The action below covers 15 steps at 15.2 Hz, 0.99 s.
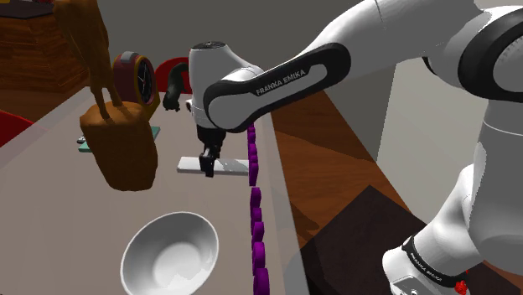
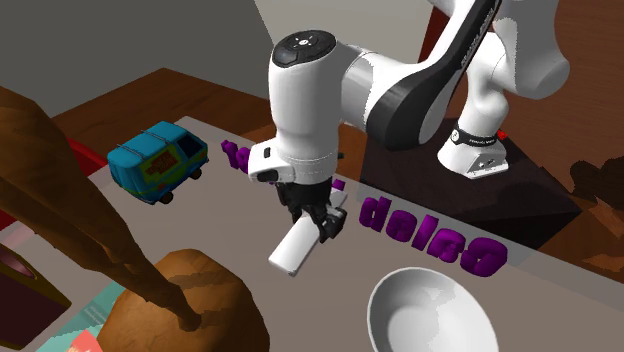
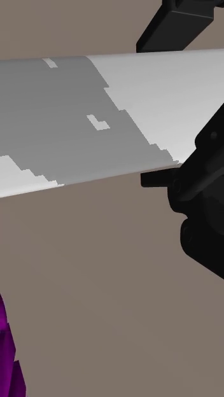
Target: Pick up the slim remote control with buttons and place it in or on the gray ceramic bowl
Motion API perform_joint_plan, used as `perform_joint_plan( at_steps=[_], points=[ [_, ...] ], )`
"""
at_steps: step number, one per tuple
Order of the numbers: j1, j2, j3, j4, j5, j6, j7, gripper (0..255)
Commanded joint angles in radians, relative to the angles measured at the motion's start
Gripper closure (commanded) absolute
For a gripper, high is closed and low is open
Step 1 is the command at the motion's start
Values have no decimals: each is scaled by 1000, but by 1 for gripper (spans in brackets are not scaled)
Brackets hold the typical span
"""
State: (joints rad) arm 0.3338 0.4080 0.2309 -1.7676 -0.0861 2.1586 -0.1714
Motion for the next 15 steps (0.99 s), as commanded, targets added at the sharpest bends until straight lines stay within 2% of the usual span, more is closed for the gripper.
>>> perform_joint_plan(
  at_steps=[1,13,15],
  points=[
    [-2,-9,1,13,3,-23,-3,255],
    [-5,-67,8,87,20,-152,-12,255],
    [21,-77,22,70,18,-146,30,255]
  ],
)
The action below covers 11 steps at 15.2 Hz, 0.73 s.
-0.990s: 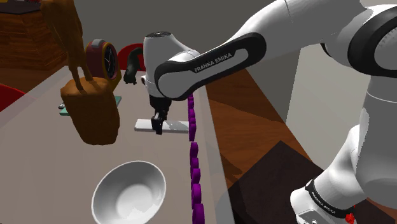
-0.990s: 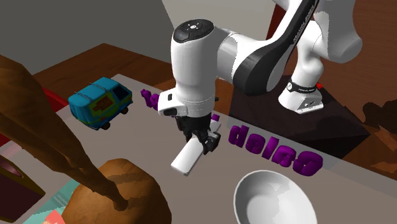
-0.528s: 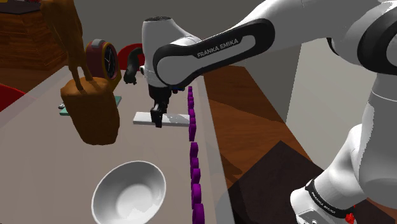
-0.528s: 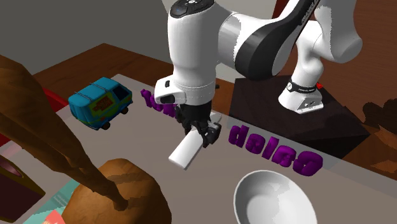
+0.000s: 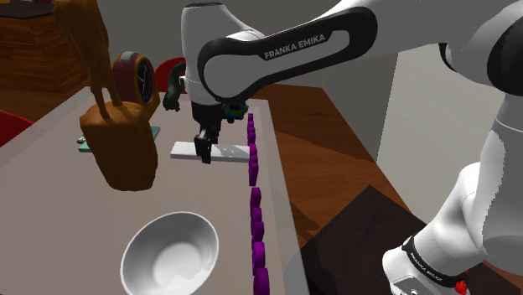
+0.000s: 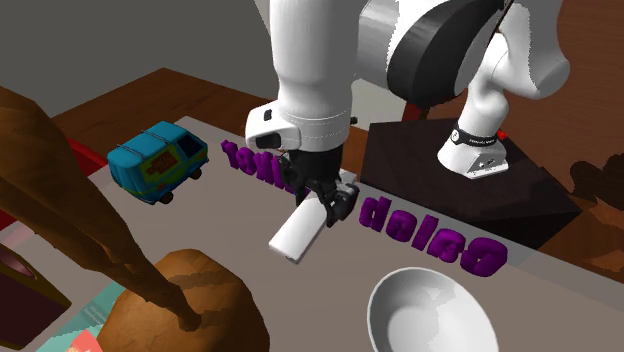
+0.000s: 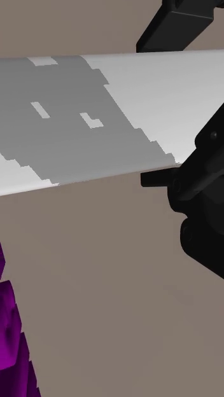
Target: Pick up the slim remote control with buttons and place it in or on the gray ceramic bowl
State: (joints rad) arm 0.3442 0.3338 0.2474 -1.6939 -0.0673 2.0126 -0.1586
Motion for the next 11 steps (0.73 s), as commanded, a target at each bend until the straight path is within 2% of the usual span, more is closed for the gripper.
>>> perform_joint_plan(
  at_steps=[1,11],
  points=[
    [25,-8,12,-10,-2,2,38,255],
    [171,-1,79,-9,-27,5,258,255]
  ],
)
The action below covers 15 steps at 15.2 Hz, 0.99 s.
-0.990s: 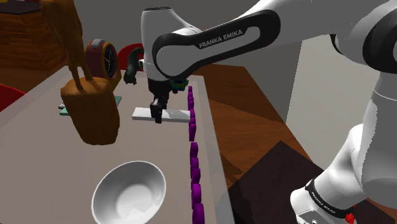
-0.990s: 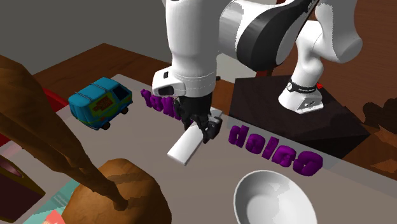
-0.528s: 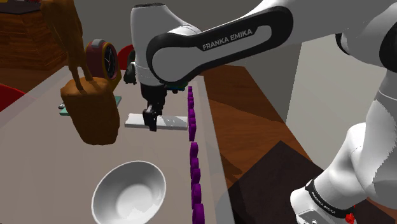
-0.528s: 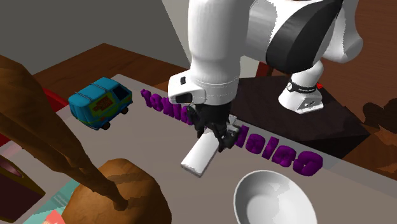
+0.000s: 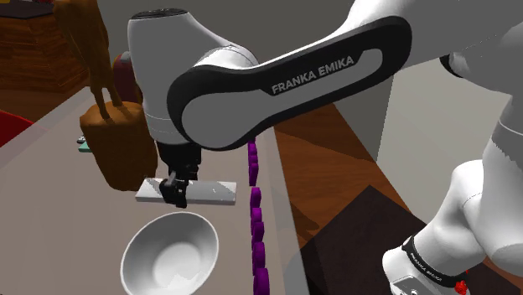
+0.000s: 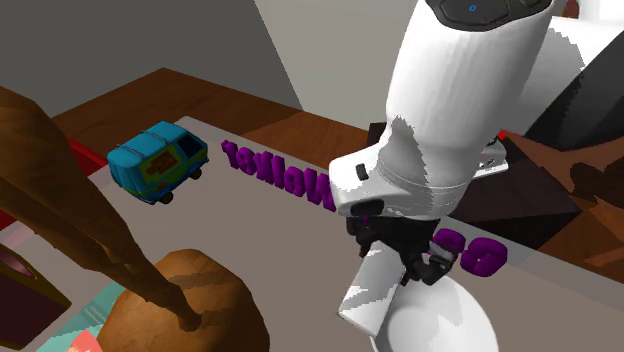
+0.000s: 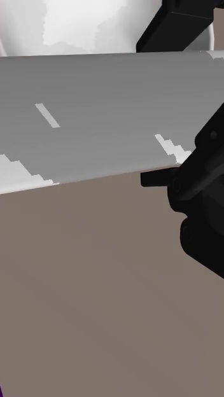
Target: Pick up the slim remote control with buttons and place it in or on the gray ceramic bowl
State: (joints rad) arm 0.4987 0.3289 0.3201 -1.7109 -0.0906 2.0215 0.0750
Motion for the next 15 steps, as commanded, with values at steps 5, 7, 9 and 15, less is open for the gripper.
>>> perform_joint_plan(
  at_steps=[5,7,9,15],
  points=[
    [97,40,36,56,-26,-19,137,255],
    [122,58,42,67,-35,-14,169,255],
    [122,67,40,52,-39,9,172,255],
    [125,97,33,13,-53,77,179,255]
  ],
)
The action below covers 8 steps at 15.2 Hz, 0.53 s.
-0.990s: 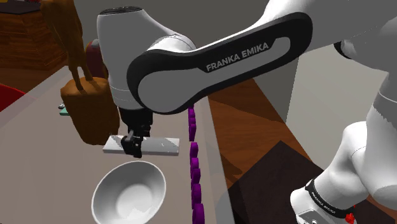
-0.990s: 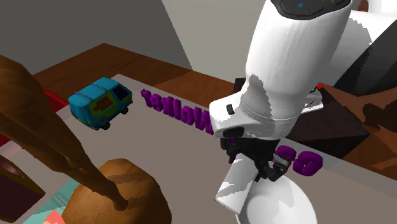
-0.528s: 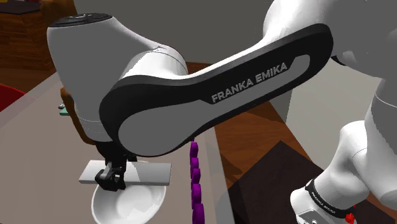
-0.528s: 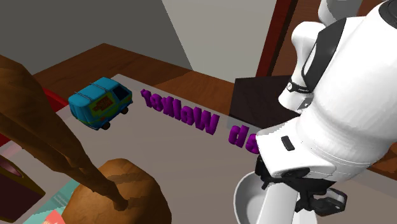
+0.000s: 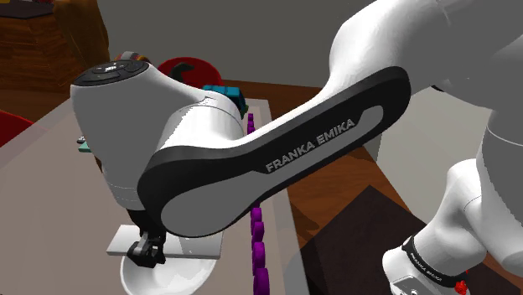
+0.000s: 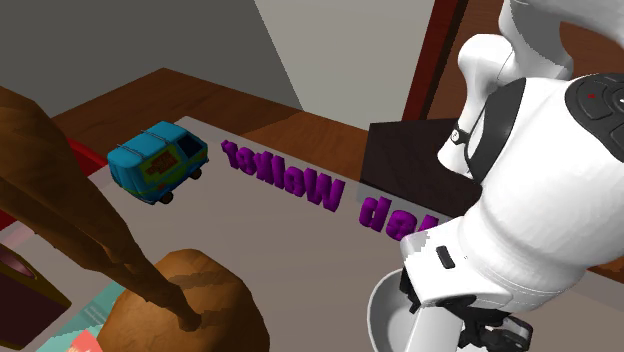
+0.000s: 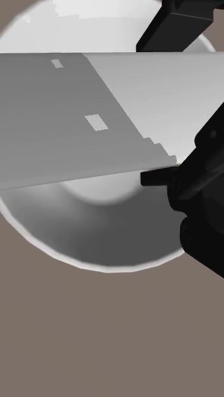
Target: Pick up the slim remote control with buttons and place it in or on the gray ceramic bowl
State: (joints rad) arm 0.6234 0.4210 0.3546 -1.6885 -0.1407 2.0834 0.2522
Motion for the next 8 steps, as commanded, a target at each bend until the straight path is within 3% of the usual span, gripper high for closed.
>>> perform_joint_plan(
  at_steps=[1,8],
  points=[
    [1,11,-2,-15,-5,26,3,255],
    [4,31,-7,-33,-14,63,8,255]
  ],
)
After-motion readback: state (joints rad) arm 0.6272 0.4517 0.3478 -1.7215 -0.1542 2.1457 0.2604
